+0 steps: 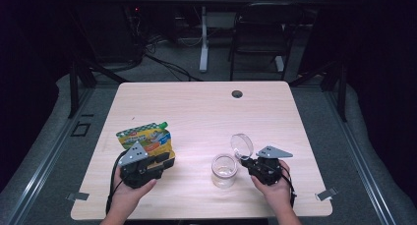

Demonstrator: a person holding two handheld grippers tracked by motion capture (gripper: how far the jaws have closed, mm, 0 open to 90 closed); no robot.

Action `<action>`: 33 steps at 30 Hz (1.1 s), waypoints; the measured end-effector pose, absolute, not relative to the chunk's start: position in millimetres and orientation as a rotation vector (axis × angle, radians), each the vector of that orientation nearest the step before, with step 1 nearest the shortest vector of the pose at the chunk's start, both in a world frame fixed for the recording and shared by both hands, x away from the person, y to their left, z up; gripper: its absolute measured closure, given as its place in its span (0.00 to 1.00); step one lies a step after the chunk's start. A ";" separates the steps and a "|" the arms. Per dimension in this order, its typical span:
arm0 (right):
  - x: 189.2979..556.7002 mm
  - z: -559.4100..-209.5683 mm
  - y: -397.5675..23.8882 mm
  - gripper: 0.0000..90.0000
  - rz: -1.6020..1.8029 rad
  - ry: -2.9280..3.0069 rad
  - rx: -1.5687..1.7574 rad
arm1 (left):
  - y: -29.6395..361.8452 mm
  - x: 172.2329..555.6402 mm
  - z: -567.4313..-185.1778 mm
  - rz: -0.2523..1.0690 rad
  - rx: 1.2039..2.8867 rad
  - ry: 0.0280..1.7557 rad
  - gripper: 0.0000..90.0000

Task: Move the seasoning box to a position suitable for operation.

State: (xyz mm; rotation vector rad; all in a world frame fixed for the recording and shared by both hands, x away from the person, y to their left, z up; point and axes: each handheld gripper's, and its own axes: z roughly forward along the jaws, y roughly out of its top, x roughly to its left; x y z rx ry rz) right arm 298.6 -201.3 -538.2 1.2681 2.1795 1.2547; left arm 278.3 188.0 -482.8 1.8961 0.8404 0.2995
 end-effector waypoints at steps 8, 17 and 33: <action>307.8 -538.0 -196.8 0.94 1.242 2.180 1.262 | 205.2 273.6 -476.1 0.336 1.877 0.875 0.73; 312.9 -537.7 -193.3 0.94 1.242 2.177 1.266 | 227.1 272.0 -469.6 0.363 1.864 0.933 0.71; 312.5 -536.8 -191.2 0.89 1.250 2.177 1.264 | 283.7 272.4 -450.5 0.446 1.780 1.054 0.69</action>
